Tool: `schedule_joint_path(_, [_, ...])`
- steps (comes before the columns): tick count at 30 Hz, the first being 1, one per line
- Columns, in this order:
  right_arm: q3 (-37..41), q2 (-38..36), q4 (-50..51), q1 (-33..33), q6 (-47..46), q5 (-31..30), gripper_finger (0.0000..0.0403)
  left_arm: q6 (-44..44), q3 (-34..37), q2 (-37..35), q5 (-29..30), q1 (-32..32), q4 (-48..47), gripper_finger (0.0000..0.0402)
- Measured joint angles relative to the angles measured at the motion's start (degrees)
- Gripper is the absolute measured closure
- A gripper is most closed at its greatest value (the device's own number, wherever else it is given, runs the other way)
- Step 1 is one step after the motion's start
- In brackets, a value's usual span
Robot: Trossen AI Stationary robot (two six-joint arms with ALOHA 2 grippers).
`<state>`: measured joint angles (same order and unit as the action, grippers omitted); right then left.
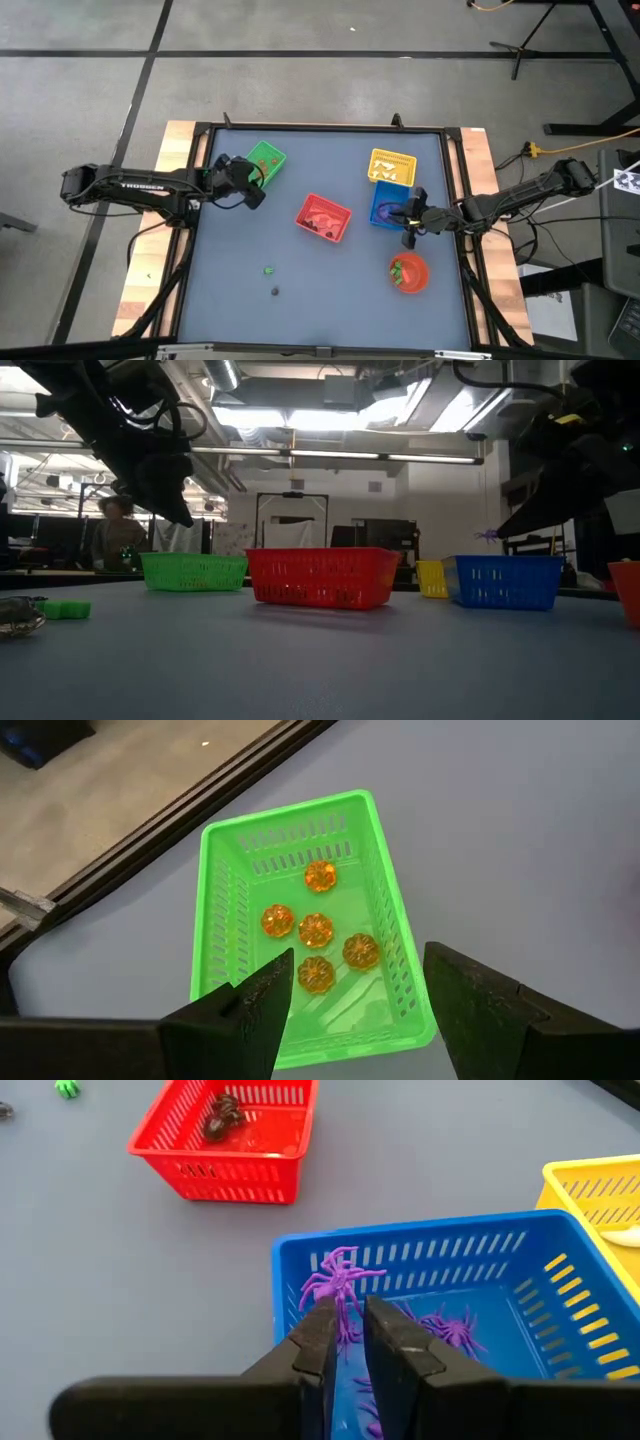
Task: Sort Halloween decoration
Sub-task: Put the violet spider toy into the blue bin, then put the green skeleton toy into the orange bin
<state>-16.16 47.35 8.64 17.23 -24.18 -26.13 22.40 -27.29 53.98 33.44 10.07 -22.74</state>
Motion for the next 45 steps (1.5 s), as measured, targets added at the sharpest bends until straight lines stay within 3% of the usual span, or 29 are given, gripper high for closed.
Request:
schedule_joint_path(6, [0.0,0.0,0.1,0.0,0.0,0.0,0.034,-1.4,0.0,0.0,-1.6,0.0,5.4,0.0193])
schedule_joint_path(11, [0.0,0.0,0.1,0.0,0.0,0.0,0.0301,-4.7,0.0,0.0,-5.9,-0.1,14.5,0.0193])
schedule_joint_path(14, [0.0,0.0,0.1,0.0,0.0,0.0,0.0273,-5.2,0.0,0.0,-12.7,-0.1,20.7,0.0193])
schedule_joint_path(18, [0.0,0.0,0.1,0.0,0.0,0.0,0.0248,-6.0,0.0,0.0,-26.4,-2.1,25.6,0.0193])
schedule_joint_path(20, [0.0,0.0,0.1,0.0,0.0,0.0,0.0241,-6.2,0.0,0.0,-33.2,-4.9,25.7,0.0193])
schedule_joint_path(23, [0.0,0.0,0.1,0.0,0.0,0.0,0.0238,-4.6,0.0,0.0,-37.0,-10.9,25.1,0.0193])
schedule_joint_path(27, [0.0,0.0,0.1,0.0,0.0,0.1,0.0238,-3.0,0.0,0.2,-34.6,-20.4,25.0,0.0193])
schedule_joint_path(34, [0.0,0.0,0.1,0.0,0.0,0.2,0.0237,1.2,0.0,5.3,-21.9,-34.4,25.0,0.0193])
schedule_joint_path(40, [0.0,0.0,0.1,0.0,0.0,0.2,0.0237,4.5,0.0,13.2,-17.4,-41.1,25.4,0.0193])
schedule_joint_path(45, [0.0,0.0,0.1,0.0,0.0,0.2,0.0237,7.1,0.0,20.0,-17.0,-43.9,25.4,0.0193])
